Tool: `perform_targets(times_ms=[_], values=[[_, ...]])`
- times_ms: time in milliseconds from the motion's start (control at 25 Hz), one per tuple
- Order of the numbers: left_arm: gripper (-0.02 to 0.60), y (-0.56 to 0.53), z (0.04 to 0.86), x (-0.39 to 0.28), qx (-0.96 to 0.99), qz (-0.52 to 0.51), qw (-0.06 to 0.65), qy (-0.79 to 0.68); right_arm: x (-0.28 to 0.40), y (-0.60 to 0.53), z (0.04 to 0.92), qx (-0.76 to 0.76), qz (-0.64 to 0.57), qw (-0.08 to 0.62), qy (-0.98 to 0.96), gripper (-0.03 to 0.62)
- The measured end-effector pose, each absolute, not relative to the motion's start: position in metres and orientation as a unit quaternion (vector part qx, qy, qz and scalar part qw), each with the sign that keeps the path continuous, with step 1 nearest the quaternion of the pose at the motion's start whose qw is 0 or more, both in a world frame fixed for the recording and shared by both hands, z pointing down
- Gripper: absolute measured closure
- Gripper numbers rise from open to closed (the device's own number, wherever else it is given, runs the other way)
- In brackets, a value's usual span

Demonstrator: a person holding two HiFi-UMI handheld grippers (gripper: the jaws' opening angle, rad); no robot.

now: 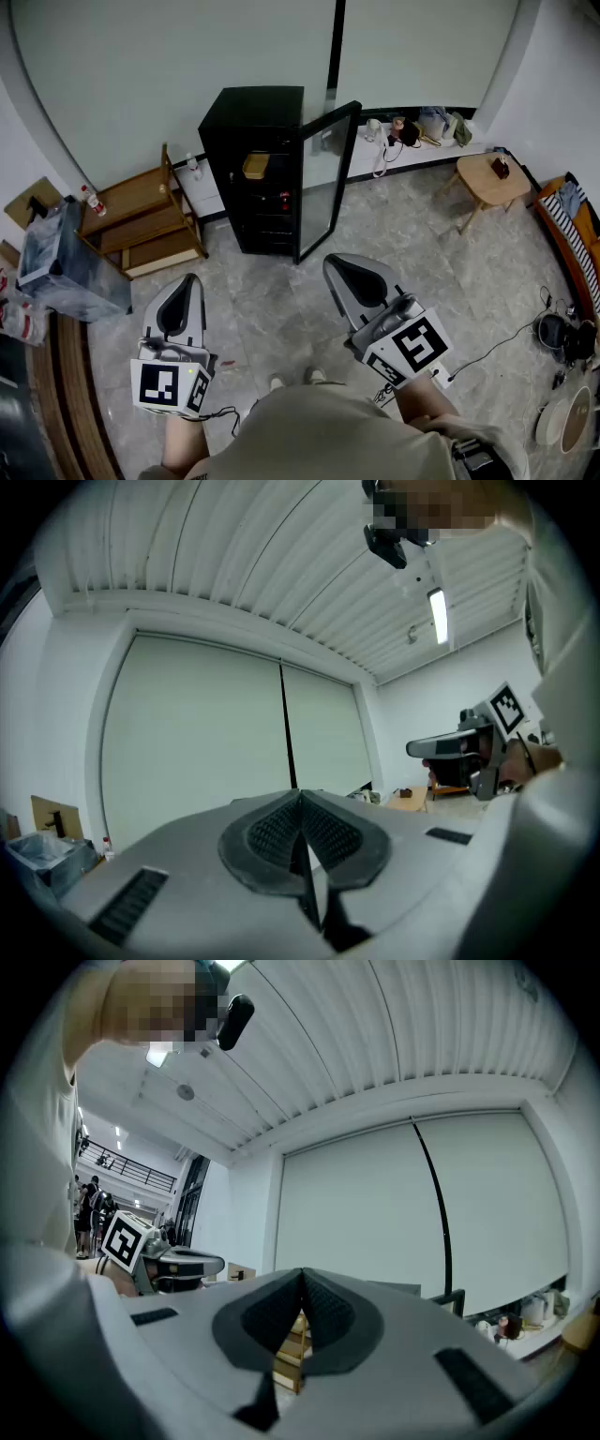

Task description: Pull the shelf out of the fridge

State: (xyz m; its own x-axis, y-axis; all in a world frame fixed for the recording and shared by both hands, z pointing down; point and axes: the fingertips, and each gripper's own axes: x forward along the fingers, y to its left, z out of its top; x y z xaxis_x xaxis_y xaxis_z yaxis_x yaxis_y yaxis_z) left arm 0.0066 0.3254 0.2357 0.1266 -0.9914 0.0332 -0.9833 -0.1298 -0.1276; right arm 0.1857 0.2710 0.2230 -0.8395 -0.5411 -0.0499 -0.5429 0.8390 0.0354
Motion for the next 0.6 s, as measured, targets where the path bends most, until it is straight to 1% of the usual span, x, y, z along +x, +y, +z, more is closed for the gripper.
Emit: perform_targets(times_ms=[320,600], values=[[0.575,0.308,0.24,0.02,-0.751,-0.059,0.038,0.656,0.207,0.252,0.222,-0.297,0.006,0.045,0.954,0.599],[0.575,0.289,0.248,0.042,-0.755,-0.066,0.036,0.652,0.227,0.233,0.234,-0.303,-0.001,0.038,0.952,0.599]])
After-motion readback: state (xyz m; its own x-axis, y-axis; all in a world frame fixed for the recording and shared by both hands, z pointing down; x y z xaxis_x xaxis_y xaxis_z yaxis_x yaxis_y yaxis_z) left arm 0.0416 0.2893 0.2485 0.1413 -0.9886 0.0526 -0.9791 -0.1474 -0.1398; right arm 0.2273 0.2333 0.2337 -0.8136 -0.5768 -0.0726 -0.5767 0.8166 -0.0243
